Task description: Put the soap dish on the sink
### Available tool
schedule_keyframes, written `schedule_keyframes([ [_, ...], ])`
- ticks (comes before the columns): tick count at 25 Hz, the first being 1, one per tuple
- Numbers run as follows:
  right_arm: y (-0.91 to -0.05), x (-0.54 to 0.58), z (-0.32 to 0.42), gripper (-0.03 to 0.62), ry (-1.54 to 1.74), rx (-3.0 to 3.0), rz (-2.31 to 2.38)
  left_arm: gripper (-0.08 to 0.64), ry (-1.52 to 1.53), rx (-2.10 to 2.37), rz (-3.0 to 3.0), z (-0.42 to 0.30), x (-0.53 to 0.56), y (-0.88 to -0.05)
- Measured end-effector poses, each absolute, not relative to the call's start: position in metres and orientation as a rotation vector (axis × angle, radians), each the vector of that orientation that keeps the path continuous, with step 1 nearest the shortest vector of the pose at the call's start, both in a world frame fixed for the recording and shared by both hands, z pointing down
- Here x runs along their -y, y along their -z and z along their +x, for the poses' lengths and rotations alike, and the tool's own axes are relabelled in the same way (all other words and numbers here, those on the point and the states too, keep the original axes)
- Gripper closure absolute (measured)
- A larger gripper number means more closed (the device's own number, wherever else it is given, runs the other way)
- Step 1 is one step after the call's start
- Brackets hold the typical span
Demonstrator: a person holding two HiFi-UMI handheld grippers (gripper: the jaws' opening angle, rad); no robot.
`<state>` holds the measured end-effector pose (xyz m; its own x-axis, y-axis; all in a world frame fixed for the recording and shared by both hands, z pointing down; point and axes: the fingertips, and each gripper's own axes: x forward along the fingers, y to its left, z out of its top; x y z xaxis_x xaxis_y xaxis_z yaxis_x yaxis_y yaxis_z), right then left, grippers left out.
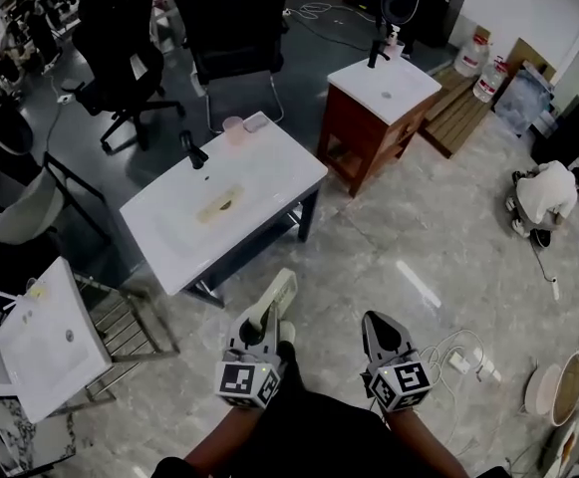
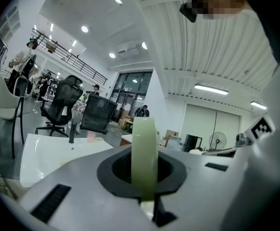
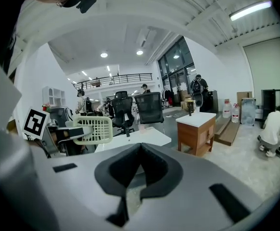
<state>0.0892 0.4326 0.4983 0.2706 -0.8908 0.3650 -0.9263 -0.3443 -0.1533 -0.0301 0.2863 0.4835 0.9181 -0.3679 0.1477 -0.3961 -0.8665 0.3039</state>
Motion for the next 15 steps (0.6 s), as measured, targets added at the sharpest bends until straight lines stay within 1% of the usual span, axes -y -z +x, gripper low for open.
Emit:
schedule_keyframes([
  [9,-0.491,-0.329,0.14,0.594,-0.585,1.74,2.368,0.541,-0.109,0.595,2.723,0.01,-0.176,-0.485],
  [15,-0.489,-0.267,0.154,0.594,-0.541,1.779,2.309,0.541,-0.104,0.606,2.702,0.025,-0.128,-0.492],
])
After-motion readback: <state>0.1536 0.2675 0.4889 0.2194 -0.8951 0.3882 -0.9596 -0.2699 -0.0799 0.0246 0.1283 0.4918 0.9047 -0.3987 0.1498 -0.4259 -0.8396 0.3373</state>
